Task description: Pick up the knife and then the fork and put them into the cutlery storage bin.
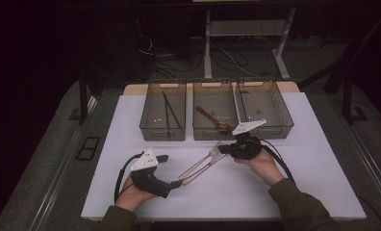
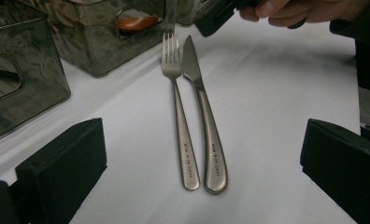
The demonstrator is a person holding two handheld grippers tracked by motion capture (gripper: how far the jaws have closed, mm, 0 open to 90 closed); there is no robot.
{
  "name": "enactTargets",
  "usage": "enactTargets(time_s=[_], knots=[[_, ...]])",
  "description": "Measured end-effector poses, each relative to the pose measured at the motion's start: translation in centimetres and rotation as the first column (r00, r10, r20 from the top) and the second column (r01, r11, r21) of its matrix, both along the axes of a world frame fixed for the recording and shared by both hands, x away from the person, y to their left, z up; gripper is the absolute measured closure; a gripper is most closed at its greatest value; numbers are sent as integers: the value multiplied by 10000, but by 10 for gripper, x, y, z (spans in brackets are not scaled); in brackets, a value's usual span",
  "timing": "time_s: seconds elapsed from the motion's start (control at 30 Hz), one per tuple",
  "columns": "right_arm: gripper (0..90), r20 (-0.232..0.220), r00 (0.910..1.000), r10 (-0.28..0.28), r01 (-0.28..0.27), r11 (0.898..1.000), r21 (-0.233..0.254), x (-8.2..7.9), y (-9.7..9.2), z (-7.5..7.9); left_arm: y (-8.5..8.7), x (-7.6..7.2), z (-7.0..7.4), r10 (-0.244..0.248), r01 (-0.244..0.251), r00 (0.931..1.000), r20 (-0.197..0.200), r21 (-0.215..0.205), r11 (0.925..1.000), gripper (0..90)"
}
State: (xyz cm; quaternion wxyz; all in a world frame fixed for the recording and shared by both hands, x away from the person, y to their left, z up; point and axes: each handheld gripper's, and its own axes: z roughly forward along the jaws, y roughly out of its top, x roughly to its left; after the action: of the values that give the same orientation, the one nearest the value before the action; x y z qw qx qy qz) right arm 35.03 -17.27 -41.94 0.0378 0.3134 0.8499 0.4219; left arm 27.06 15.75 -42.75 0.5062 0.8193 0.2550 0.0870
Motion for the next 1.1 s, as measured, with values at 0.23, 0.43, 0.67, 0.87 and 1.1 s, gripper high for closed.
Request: enactTargets(time_s=[0.23, 0.43, 0.67, 0.87, 1.1], knots=[[888, -189, 9987, 474, -483, 9974, -529, 1, 23, -13, 0, 0, 0, -15, 15, 10000, -12, 9, 10000, 0], [888, -185, 9973, 714, -730, 9916, -1070, 3, 38, -19, 0, 0, 0, -25, 25, 10000, -13, -9, 10000, 0], [888, -280, 9968, 754, -788, 9853, -1515, 4, 46, -24, 0, 0, 0, -24, 24, 10000, -7, -26, 10000, 0], [889, -377, 9962, 786, -840, 9808, -1761, 4, 48, -24, 0, 0, 0, -41, 41, 10000, -20, -2, 10000, 0], [891, -257, 9947, 997, -1029, 9687, -2259, 2, 51, -22, 0, 0, 0, -58, 58, 10000, -28, -17, 10000, 0]])
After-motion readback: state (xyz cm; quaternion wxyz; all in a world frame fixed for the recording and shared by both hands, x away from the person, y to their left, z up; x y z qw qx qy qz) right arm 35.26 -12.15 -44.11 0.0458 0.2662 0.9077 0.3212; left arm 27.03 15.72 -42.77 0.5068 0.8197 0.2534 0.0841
